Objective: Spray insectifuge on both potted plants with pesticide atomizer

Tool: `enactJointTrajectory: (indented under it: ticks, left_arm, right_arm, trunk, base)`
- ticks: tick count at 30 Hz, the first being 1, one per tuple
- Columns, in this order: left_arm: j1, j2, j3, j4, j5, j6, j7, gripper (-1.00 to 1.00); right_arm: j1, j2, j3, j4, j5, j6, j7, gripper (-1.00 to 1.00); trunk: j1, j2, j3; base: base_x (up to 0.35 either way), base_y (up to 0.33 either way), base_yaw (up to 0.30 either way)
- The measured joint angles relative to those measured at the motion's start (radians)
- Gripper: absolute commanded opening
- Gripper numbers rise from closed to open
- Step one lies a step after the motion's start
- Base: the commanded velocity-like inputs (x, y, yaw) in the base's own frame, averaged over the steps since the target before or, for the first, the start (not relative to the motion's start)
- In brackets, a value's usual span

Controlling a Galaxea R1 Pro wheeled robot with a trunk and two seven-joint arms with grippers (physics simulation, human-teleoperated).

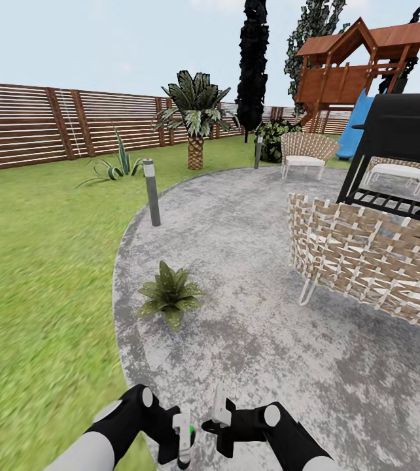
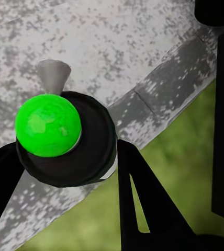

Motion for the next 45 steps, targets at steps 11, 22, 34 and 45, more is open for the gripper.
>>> enactJointTrajectory:
  ticks: [11, 22, 34, 45]
  left_arm:
    - [0.000, -0.016, -0.001, 0.000, 0.002, -0.002, -0.001, -1.00]
    - [0.000, -0.025, 0.000, 0.000, 0.005, -0.006, -0.002, -1.00]
    - [0.000, -0.025, 0.000, 0.000, 0.048, -0.011, -0.008, -1.00]
    - [0.000, 0.075, -0.001, 0.000, 0.032, -0.004, -0.005, -1.00]
  right_arm:
    - [0.000, 0.000, 0.000, 0.000, 0.000, 0.000, 0.000, -1.00]
    - [0.000, 0.000, 0.000, 0.000, 0.000, 0.000, 0.000, -1.00]
    - [0.000, 0.000, 0.000, 0.000, 0.000, 0.000, 0.000, -1.00]
    - [0.000, 0.000, 0.000, 0.000, 0.000, 0.000, 0.000, -1.00]
  trunk:
    - [0.000, 0.000, 0.000]
    - [0.000, 0.000, 0.000]
    - [0.000, 0.000, 0.000]
    - [0.000, 0.000, 0.000]
  base:
    - [0.000, 0.000, 0.000]
    - [0.000, 0.000, 0.000]
    - [0.000, 0.000, 0.000]
    - [0.000, 0.000, 0.000]
